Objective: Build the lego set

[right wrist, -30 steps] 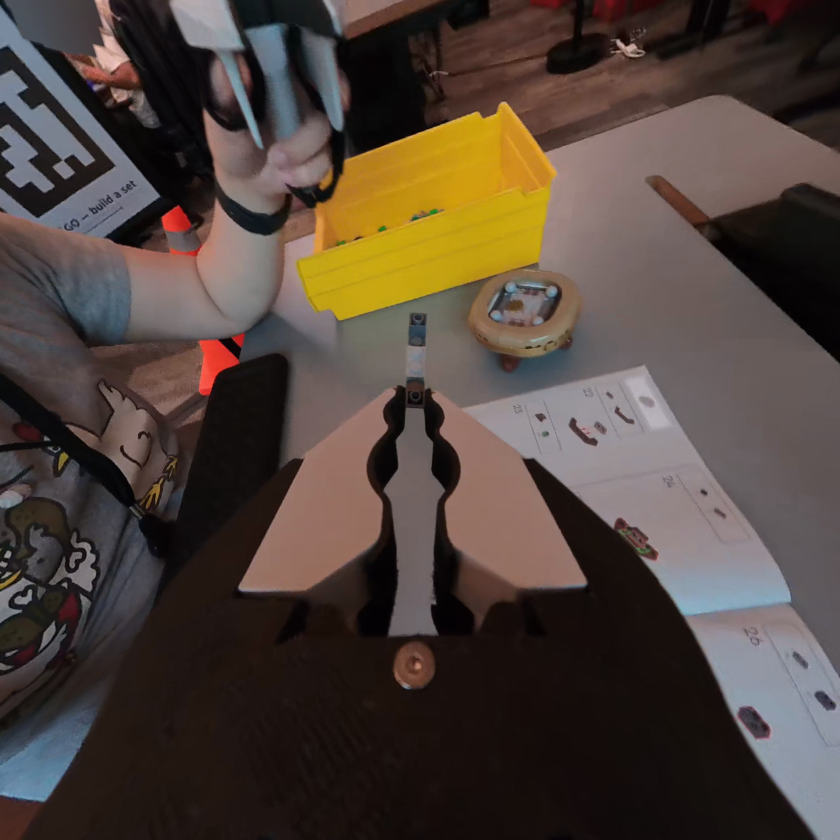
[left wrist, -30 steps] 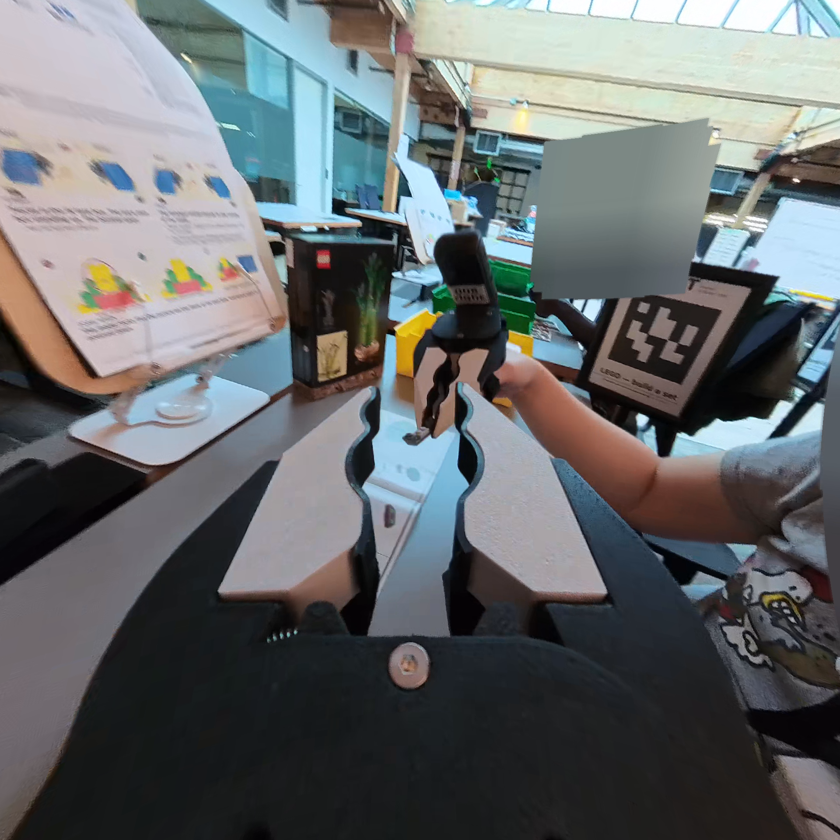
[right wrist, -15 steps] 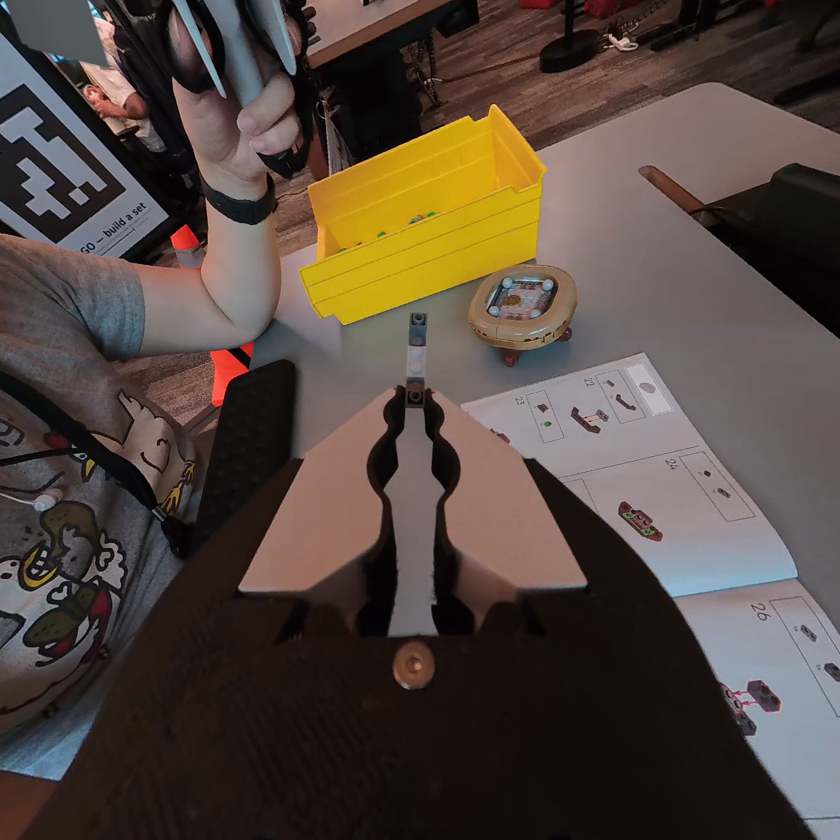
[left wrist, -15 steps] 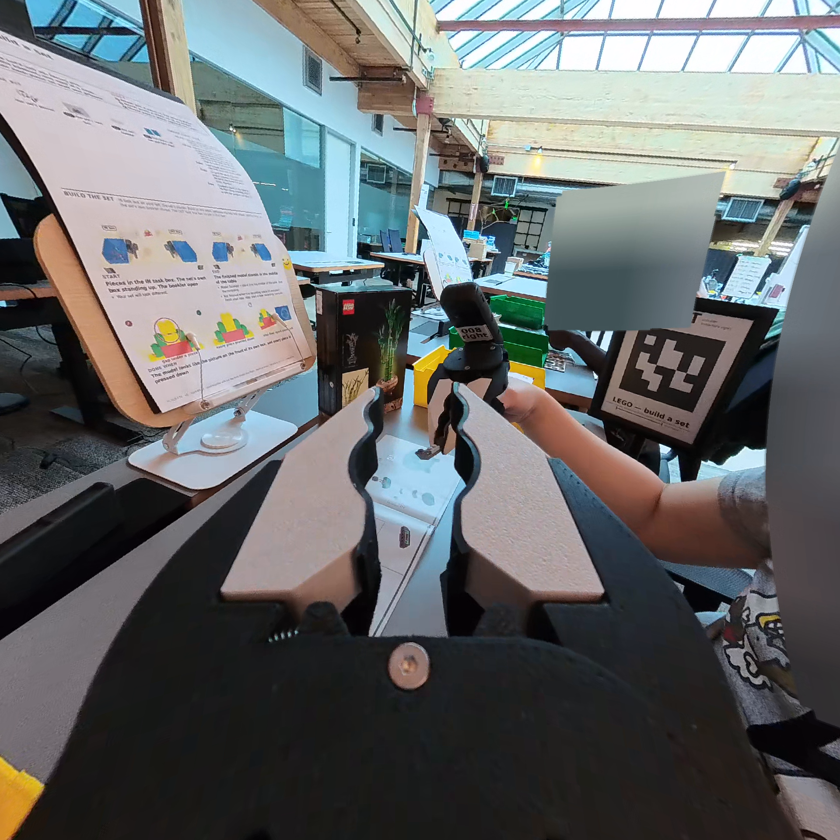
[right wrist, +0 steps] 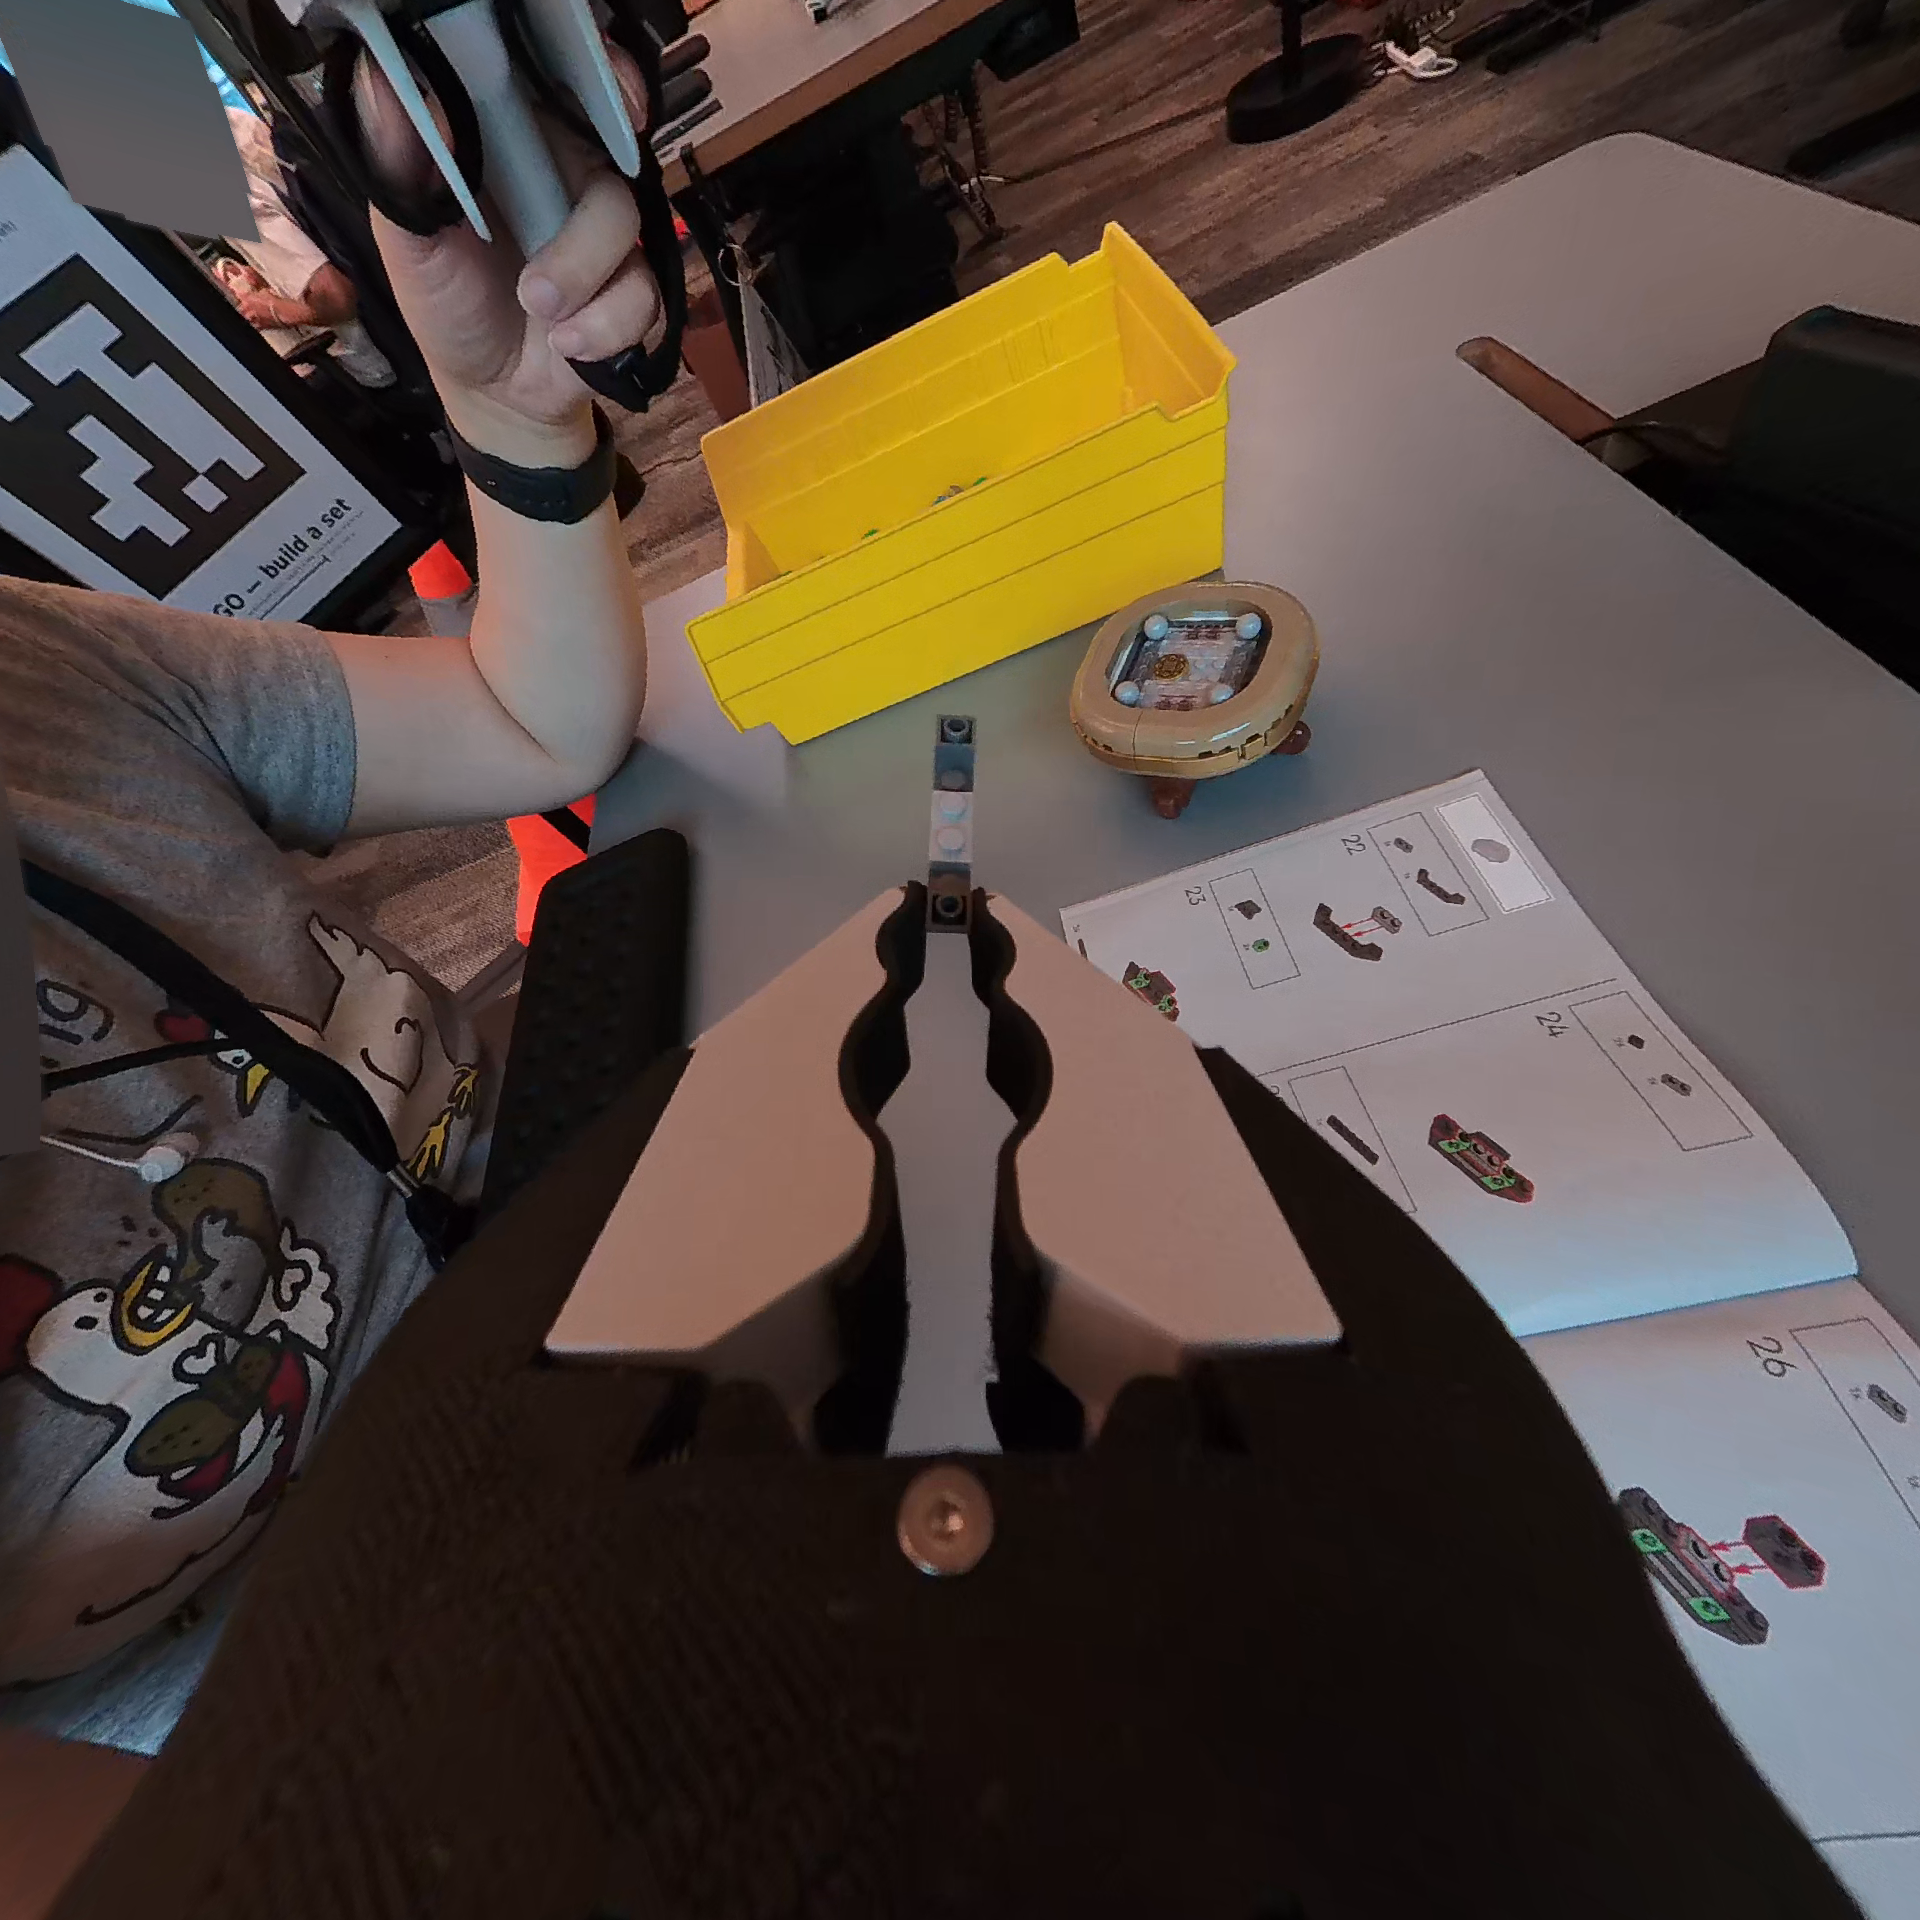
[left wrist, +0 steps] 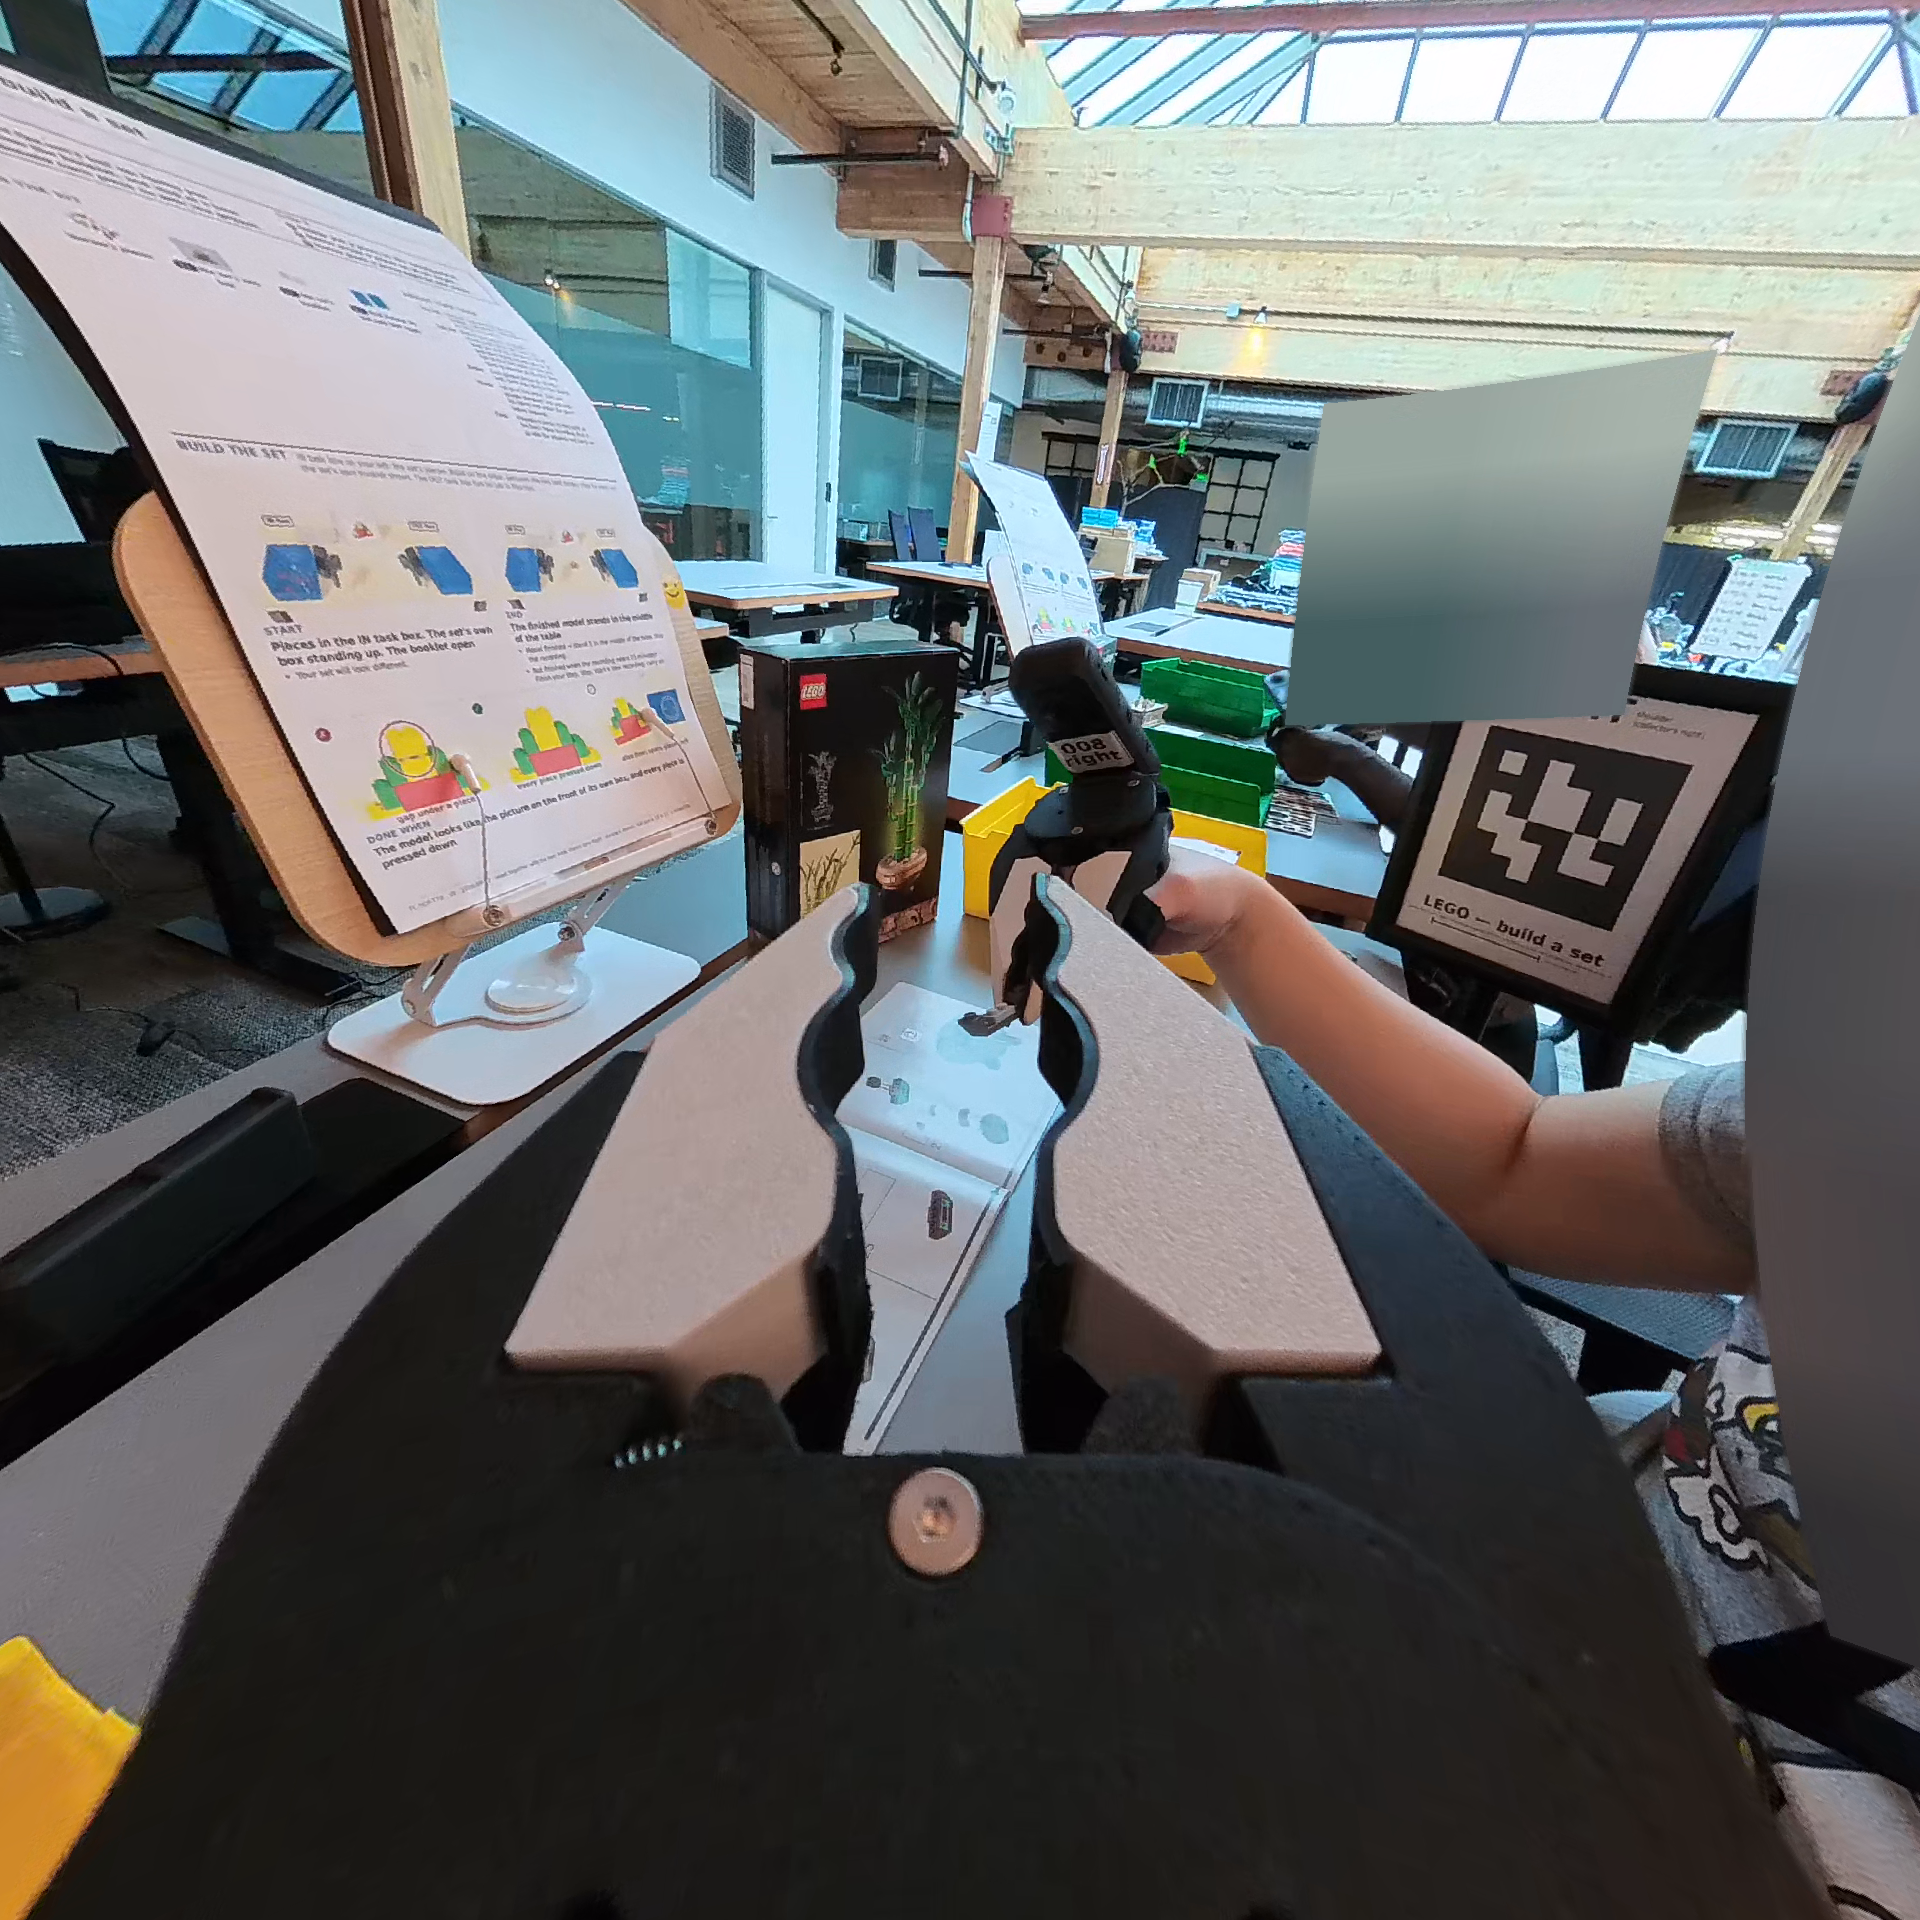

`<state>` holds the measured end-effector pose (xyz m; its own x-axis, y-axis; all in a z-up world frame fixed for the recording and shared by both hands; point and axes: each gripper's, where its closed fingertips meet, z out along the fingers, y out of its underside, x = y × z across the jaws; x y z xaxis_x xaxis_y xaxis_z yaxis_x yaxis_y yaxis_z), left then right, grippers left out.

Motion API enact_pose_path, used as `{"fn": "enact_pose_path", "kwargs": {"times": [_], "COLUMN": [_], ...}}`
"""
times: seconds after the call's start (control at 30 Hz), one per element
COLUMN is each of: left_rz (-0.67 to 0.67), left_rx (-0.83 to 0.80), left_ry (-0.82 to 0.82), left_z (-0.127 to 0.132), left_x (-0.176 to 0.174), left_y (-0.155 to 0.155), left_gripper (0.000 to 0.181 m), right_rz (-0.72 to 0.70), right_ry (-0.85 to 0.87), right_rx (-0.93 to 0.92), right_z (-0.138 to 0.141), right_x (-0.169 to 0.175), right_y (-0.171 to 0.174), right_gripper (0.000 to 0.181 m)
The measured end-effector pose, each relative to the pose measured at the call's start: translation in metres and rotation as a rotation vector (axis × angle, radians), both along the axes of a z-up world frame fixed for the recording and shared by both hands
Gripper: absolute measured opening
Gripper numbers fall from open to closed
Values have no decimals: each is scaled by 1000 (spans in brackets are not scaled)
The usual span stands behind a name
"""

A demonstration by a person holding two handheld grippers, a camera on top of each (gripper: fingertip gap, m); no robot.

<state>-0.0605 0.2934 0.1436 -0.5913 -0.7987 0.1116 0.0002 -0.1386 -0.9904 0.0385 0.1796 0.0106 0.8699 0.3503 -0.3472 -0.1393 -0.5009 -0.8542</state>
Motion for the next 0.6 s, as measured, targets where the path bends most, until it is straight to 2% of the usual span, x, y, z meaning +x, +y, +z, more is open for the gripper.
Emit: {"fn": "enact_pose_path", "kwargs": {"times": [0.43,0.53,0.6], "left_rz": [56,86,33], "left_rx": [6,-39,-113], "left_ry": [33,62,113], "left_z": [-3,-3,-3], "left_x": [2,4,1], "left_y": [9,18,14], "left_gripper": [27,27,25], "right_rz": [-1,-6,-7], "right_ry": [28,41,53], "right_rx": [-41,-37,-35], "right_z": [-12,-12,-12], "right_x": [3,9,13], "right_y": [-2,-2,-1], "right_gripper": [6,6,5]}}
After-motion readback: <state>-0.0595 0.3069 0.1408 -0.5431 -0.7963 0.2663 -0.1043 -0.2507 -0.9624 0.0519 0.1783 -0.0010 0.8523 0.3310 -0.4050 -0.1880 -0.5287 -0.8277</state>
